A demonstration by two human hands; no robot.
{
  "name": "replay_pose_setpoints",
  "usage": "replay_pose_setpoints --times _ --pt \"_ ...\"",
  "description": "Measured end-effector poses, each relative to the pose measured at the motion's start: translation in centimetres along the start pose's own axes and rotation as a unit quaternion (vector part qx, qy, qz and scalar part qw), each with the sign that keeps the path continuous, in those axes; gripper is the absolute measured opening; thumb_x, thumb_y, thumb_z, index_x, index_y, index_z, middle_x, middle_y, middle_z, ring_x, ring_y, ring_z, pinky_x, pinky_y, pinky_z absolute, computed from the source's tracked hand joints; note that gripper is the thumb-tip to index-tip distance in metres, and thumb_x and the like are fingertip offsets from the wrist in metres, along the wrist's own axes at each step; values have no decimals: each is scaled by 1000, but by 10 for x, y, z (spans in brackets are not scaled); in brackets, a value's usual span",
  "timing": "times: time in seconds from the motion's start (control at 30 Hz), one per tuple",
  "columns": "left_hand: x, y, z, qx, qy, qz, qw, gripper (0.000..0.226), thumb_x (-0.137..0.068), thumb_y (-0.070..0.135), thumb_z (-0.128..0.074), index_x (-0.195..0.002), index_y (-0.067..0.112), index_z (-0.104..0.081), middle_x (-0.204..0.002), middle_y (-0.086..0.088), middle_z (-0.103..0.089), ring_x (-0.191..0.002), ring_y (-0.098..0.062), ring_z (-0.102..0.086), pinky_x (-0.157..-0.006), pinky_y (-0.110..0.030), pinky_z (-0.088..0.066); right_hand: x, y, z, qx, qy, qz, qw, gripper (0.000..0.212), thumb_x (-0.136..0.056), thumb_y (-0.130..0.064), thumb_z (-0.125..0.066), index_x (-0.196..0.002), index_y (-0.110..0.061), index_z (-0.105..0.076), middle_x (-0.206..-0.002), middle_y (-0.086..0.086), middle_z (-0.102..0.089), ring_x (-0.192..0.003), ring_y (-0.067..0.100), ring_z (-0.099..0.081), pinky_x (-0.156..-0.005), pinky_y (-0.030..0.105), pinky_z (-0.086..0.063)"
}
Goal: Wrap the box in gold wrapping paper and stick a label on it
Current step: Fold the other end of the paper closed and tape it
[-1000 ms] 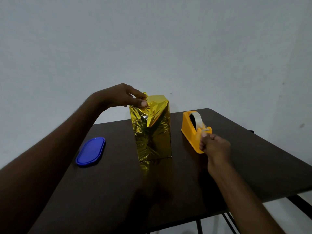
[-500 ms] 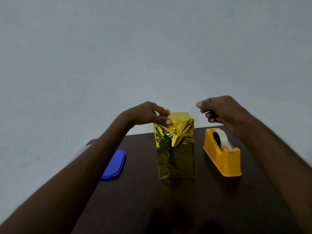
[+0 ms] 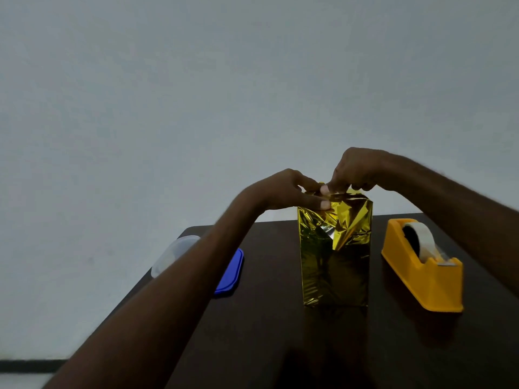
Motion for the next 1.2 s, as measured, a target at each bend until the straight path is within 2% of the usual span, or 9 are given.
replay_pose_setpoints --times 0.23,0.33,0.43,0.5,0.6,0.8,0.97,1.13,1.2 --pt "-2 1 0 -21 -6 1 1000 44 -84 39 -73 -125 26 -67 -107 16 -53 -106 -8 -50 -88 -26 -38 4 13 17 234 137 1 963 70 -63 -75 -71 -64 -14 -38 -65 1 -43 -76 23 -51 -74 36 -40" --pt "-2 1 0 -22 -4 3 1000 48 -83 40 -74 -127 24 -65 -110 16 -53 -108 -8 -50 -90 -25 -37 5 38 23 162 158 4 974 58 -72 -62 -75 -68 -8 -55 -64 7 -58 -64 23 -59 -73 36 -51" --pt "-2 2 1 -22 -4 4 1000 49 -83 39 -74 -129 23 -64 -115 13 -52 -109 -8 -49 -93 -26 -38 6 51 13 -93 117 2 989 51 -82 -41 -75 -102 4 -63 -97 19 -67 -82 30 -67 -74 42 -58" --pt "0 3 0 -19 -6 6 1000 48 -85 38 -73 -129 23 -64 -113 14 -52 -105 -6 -49 -89 -24 -37 9 49 -6 -173 49 -27 983 59 -83 -48 -71 -113 0 -57 -107 18 -63 -91 30 -63 -65 37 -53" --pt "1 0 1 -12 -3 3 1000 45 -84 38 -74 -127 25 -66 -107 16 -55 -95 -1 -51 -83 -23 -38 8 45 -34 -181 -20 -65 981 57 -84 -52 -68 -114 -5 -56 -104 17 -66 -91 33 -64 -69 40 -53" --pt "-2 -2 0 -19 -6 3 1000 53 -84 39 -73 -132 20 -61 -135 1 -56 -90 -3 -47 -76 -19 -38 10 48 -36 -239 7 -71 968 33 -95 -37 -59 -107 -7 -57 -111 23 -66 -94 36 -66 -88 50 -54" --pt "1 -2 0 -7 -2 10 1000 50 -84 37 -74 -130 21 -63 -106 11 -57 -78 2 -50 -68 -13 -37 17 46 -44 -242 -68 -56 966 51 -89 -55 -59 -120 -15 -55 -111 19 -68 -97 36 -68 -88 55 -53" --pt "3 0 -1 -13 -1 15 1000 51 -85 35 -72 -133 18 -61 -133 -2 -58 -110 -18 -57 -73 -16 -36 19 47 -43 -277 -68 -62 956 41 -96 -34 -58 -124 -4 -53 -106 21 -67 -86 31 -65 -83 49 -54" --pt "5 2 0 -19 -2 11 1000 51 -86 34 -71 -133 17 -60 -135 -3 -56 -97 -8 -55 -72 -13 -36 20 50 -41 -291 -58 -65 953 38 -99 -32 -53 -124 -4 -52 -110 27 -63 -89 34 -62 -87 53 -52"
Point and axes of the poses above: each hand's wrist, its own x-axis away from the middle knuckle, its own z-axis out of the back of the hand, y = z × x, the point moved 7 cm from there along -x, towards the middle knuckle
